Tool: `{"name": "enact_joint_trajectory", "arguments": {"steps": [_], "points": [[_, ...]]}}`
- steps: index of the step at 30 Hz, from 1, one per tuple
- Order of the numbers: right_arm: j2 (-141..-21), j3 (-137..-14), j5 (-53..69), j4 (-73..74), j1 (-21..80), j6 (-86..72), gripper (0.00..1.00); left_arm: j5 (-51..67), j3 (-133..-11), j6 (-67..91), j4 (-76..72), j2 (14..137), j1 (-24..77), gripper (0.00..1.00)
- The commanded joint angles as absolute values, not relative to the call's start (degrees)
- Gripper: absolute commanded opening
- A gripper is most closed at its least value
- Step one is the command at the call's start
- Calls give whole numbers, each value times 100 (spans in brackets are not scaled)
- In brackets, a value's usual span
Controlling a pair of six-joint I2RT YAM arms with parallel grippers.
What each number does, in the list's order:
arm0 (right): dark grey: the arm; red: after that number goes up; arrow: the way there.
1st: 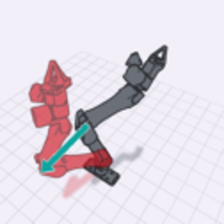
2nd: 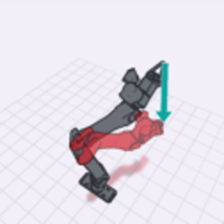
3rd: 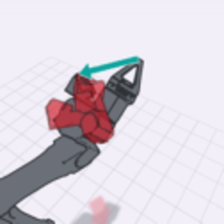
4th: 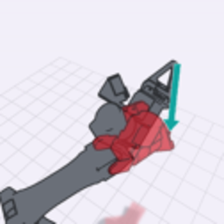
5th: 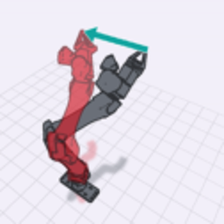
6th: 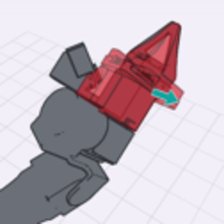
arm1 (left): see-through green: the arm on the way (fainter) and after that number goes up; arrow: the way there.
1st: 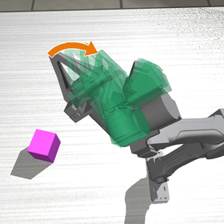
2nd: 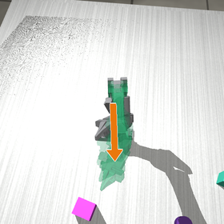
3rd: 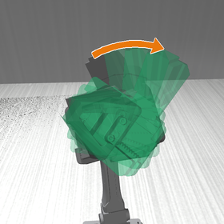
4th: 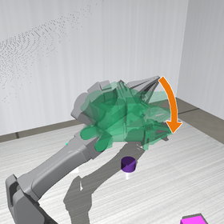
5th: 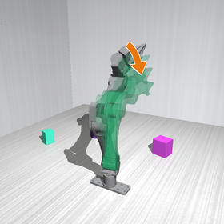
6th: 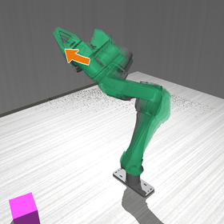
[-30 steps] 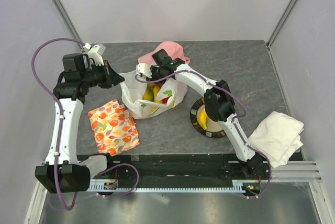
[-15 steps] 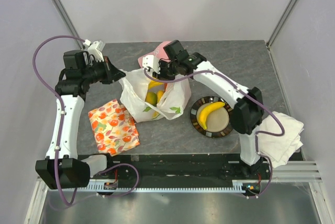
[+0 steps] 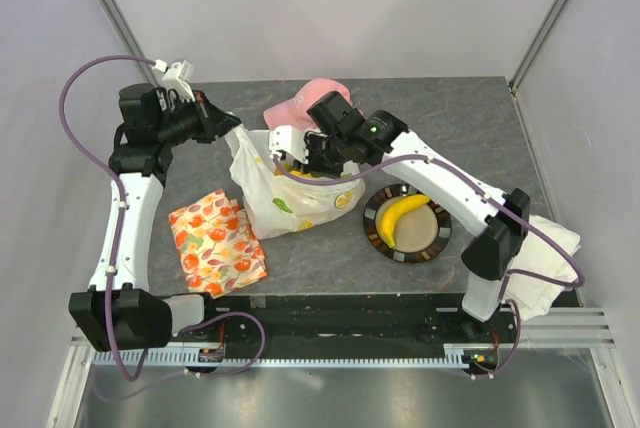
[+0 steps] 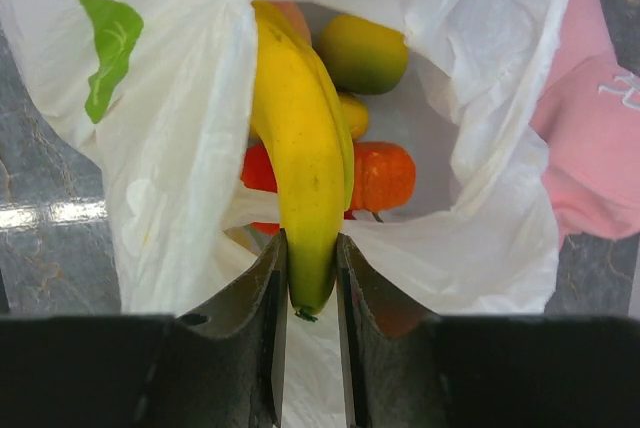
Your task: Take the fake fruits out of the plastic bag
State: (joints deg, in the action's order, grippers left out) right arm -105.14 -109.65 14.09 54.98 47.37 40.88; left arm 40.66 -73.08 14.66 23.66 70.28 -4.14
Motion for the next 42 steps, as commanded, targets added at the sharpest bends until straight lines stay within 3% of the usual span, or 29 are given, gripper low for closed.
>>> {"name": "enact_joint_trajectory", "arguments": {"steps": [1, 12, 22, 30, 37, 42], "points": [[-9495, -10749, 283, 5136, 4843, 3648, 1, 4262, -7427, 1679, 1881, 6987, -413, 2], [-8974, -11259, -571, 4070, 4351, 2505, 0, 4447, -6935, 1731, 1872, 6697, -316, 2], [-7938, -10478, -89, 3928, 2506, 2127, 0, 4351, -6838, 1538, 2083, 6565, -316, 2], [-6129, -8562, 1352, 5464, 1363, 4549, 0, 4289, -7093, 1196, 2469, 6592, -316, 1], [-6038, -8043, 2073, 7908, 1020, 6546, 0, 4140, -7119, 1046, 2645, 6583, -316, 2], [-5696, -6752, 2338, 7343, 1002, 7128, 0, 4157, -7066, 1239, 2584, 6724, -325, 2]]}}
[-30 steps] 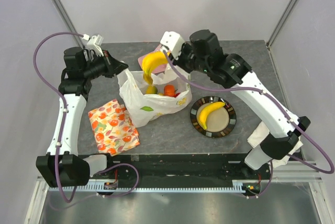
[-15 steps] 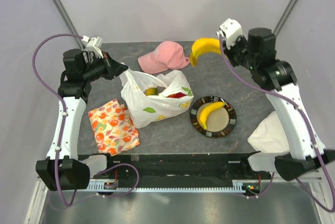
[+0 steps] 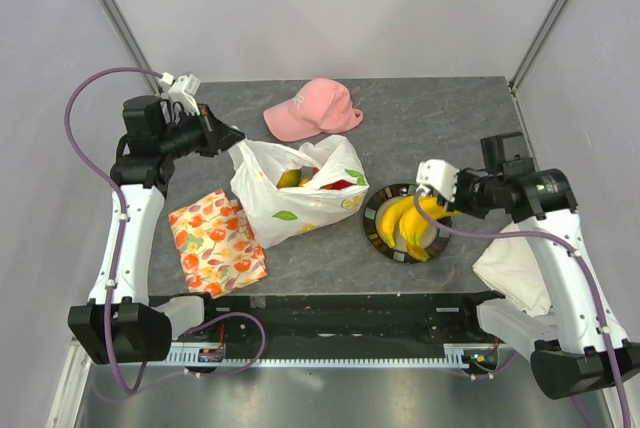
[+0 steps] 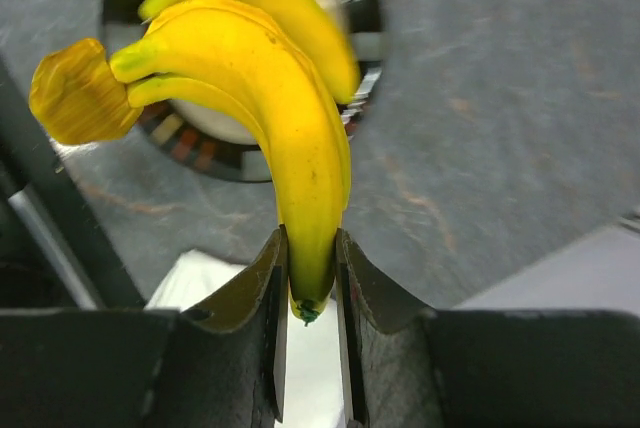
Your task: Take the fake fruits out of the plastic bag
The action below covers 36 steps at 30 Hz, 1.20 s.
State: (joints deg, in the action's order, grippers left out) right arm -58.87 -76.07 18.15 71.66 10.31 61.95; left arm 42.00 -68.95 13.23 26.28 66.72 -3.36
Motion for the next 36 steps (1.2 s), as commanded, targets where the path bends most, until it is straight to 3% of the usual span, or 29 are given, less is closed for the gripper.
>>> {"name": "enact_joint_trajectory", "arguments": {"steps": [1, 9, 19, 22, 28, 36], "points": [[-5704, -6367, 2338, 7139, 1002, 7024, 0, 4166, -7093, 1239, 2567, 6741, -316, 2], [-6169, -5652, 2724, 5864, 1011, 6618, 0, 4052, -7093, 1099, 2689, 6776, -316, 2], [-5696, -4124, 2348, 4765, 993, 7163, 4, 3990, -7128, 1107, 2725, 6961, -316, 2], [-5572, -3622, 2172, 4167, 993, 7005, 15, 3999, -7172, 1081, 2760, 7014, -316, 2], [-5581, -3620, 1776, 3832, 993, 6348, 56, 4008, -7198, 1063, 2786, 7058, -316, 2], [-5563, -4806, 2801, 4649, 1002, 5731, 62, 4043, -7119, 1099, 2716, 7022, -316, 2]]}}
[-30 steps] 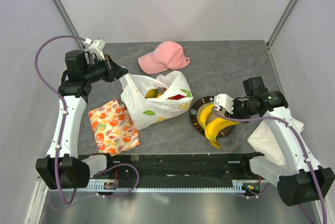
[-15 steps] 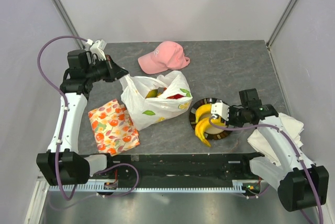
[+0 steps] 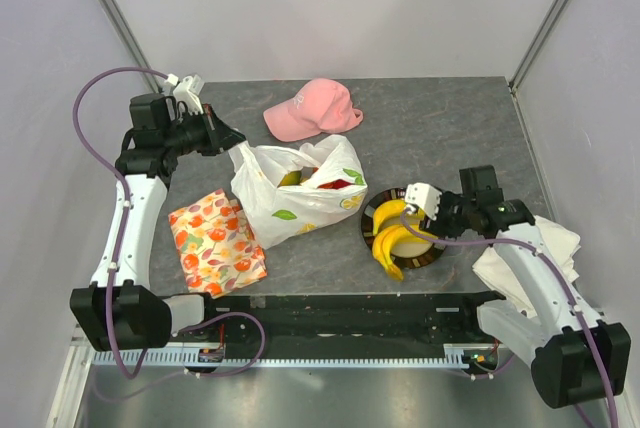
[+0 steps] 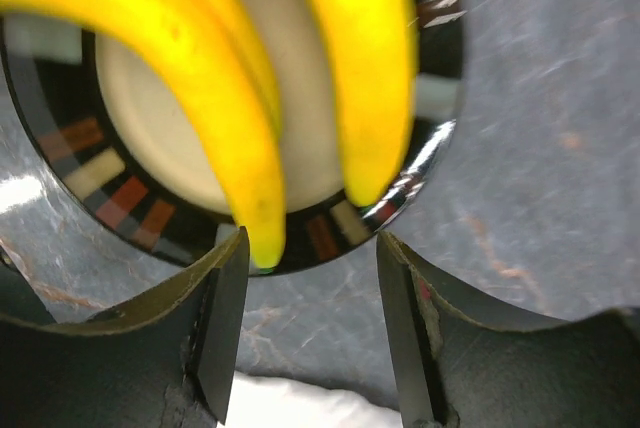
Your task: Take the fake fruits out of the plastic bag
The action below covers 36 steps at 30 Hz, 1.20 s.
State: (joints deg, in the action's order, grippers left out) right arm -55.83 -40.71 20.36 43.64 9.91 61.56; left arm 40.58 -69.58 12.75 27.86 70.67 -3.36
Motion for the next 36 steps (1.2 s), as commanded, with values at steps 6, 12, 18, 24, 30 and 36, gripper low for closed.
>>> {"name": "enact_joint_trajectory", "arguments": {"steps": [6, 12, 18, 24, 30, 36], "points": [[-6143, -5088, 3155, 5149, 1081, 6158, 63, 4087, -7049, 1160, 2654, 6979, -316, 2], [-6662, -5186, 3076, 5626, 1590, 6417, 68, 4043, -7023, 1143, 2646, 6908, -316, 2], [-6987, -4984, 2795, 4896, 2109, 6179, 69, 3999, -6987, 1116, 2654, 6864, -316, 1], [-7277, -4957, 2620, 4658, 2408, 5977, 53, 3981, -6996, 1107, 2646, 6882, -316, 2], [-7084, -5044, 2452, 4807, 2487, 5915, 21, 4025, -6891, 1204, 2488, 6917, -325, 2], [-6689, -6484, 2742, 6221, 2496, 5872, 4, 4095, -7031, 1213, 2452, 7022, -316, 2]]}}
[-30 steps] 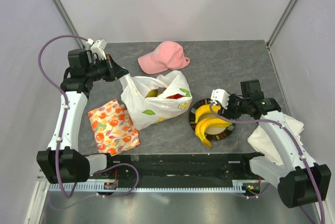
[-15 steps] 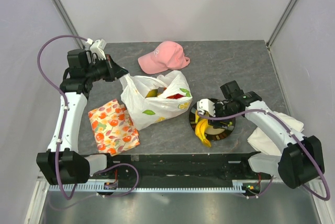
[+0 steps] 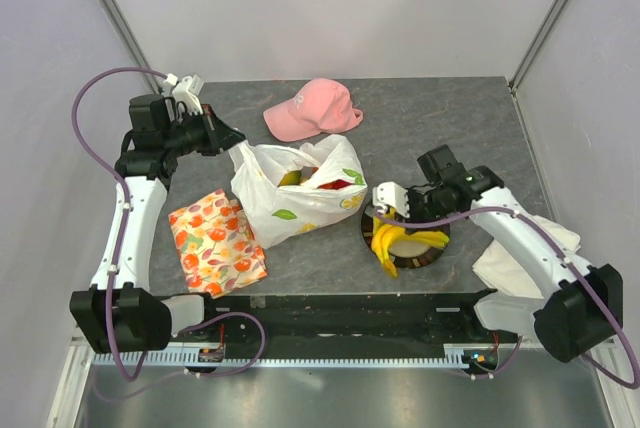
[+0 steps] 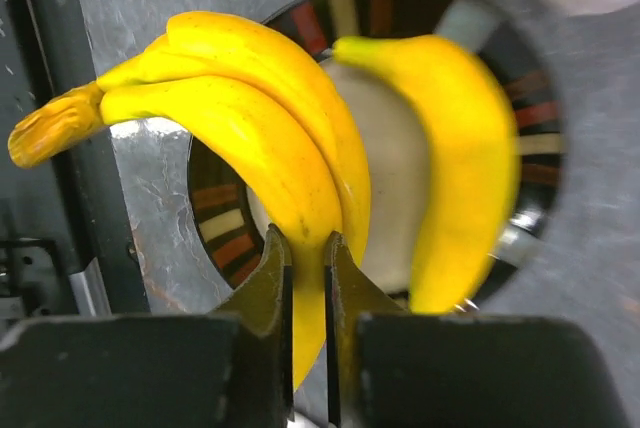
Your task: Take the fake fruits out of the plastic bag
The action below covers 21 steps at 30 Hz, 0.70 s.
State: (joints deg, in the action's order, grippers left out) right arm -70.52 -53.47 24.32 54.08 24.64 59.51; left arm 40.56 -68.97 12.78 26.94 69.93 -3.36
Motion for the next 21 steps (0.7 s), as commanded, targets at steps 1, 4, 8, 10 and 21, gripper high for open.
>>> {"name": "enact_joint_trajectory", "arguments": {"steps": [1, 4, 8, 10, 21], "points": [[-6688, -6713, 2786, 6518, 2496, 5845, 3, 4104, -7049, 1222, 2435, 7031, -325, 2], [-6741, -7460, 2716, 6662, 2496, 5713, 2, 4113, -7058, 1301, 2321, 7084, -316, 1], [-7135, -7840, 2234, 6329, 2470, 5836, 2, 4061, -7145, 1485, 2233, 7128, -316, 2], [-7294, -7753, 2127, 5873, 2426, 5871, 2, 4043, -7268, 1564, 2232, 7154, -325, 1], [-8744, -7927, 2048, 4422, 2004, 5968, 2, 3894, -7366, 1582, 2373, 7032, -334, 2]]}}
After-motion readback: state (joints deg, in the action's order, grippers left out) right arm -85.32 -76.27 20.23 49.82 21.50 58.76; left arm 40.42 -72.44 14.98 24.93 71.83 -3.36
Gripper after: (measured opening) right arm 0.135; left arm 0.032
